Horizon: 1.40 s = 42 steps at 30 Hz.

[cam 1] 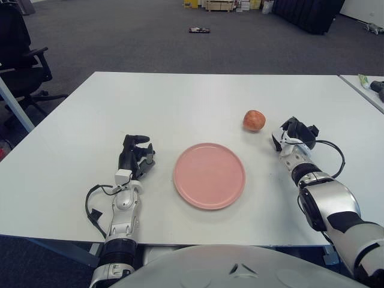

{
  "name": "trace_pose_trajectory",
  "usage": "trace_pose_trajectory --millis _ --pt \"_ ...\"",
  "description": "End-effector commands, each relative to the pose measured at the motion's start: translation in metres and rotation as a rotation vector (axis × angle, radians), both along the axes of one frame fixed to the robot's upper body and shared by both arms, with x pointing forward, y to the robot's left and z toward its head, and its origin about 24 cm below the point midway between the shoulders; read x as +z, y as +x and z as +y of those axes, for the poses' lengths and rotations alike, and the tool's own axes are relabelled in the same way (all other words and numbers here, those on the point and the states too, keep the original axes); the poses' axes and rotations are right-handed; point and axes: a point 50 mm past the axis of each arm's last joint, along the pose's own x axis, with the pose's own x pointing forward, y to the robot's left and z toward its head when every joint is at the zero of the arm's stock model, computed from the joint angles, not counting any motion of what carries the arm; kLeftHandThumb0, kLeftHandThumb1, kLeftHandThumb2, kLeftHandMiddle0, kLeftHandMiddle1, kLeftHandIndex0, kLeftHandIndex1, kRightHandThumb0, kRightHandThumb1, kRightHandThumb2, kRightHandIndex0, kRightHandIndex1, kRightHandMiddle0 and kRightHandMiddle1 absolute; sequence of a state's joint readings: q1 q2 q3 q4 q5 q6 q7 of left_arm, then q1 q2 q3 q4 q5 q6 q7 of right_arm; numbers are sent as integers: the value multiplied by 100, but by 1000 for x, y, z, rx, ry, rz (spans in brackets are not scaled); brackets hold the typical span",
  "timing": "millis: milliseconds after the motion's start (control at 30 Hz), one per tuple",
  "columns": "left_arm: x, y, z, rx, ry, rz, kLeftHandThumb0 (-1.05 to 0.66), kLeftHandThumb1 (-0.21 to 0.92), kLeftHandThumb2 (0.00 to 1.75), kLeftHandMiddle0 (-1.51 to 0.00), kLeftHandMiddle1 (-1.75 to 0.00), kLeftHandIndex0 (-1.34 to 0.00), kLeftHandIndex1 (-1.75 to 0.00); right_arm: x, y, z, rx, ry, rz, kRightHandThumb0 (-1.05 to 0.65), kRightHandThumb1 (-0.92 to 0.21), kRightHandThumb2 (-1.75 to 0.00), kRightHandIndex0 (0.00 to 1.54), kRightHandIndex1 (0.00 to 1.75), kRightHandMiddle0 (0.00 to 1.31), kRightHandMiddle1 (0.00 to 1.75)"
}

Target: Put the apple into the plate.

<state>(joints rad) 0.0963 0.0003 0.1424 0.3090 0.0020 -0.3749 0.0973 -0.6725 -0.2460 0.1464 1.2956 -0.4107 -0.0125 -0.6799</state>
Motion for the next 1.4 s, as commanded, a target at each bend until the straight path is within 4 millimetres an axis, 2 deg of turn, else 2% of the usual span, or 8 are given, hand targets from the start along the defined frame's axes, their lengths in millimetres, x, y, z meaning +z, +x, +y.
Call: trace_pose_trajectory --millis 0,433,500,567,700,933,1133,1367 --pt "-5 -3 3 9 -8 28 -37 77 74 -49 -161 -28 -175 -1 -1 2 1 30 -16 0 -4 -161 86 165 58 175" --pt "-5 -2 2 7 -2 25 -37 78 73 -49 -160 -28 -175 4 4 15 113 52 -93 -1 -10 -158 80 172 53 175" --pt "-5 -2 2 7 0 25 -37 78 73 -50 -160 -28 -175 6 6 19 145 73 -105 -1 -22 -142 72 166 46 175" --pt "-5 -2 1 7 1 25 -37 78 73 -50 -160 -28 -175 7 8 22 174 95 -103 -1 -47 -108 54 160 34 175" --pt "-5 -2 0 6 2 25 -37 78 73 -50 -159 -28 -175 9 10 24 214 118 -90 -47 -50 -95 11 131 7 132" --pt "-5 -2 0 8 3 28 -37 78 73 -51 -158 -28 -175 27 25 40 290 163 -125 -75 -57 -77 1 20 0 45" --pt "-6 -1 0 8 2 31 -37 77 74 -53 -157 -28 -175 28 26 42 330 146 -122 -86 -60 -65 0 2 0 8" --pt "-5 -1 -1 7 1 25 -37 76 75 -53 -160 -29 -175 29 29 50 383 124 -94 -92 -59 -53 0 0 0 1"
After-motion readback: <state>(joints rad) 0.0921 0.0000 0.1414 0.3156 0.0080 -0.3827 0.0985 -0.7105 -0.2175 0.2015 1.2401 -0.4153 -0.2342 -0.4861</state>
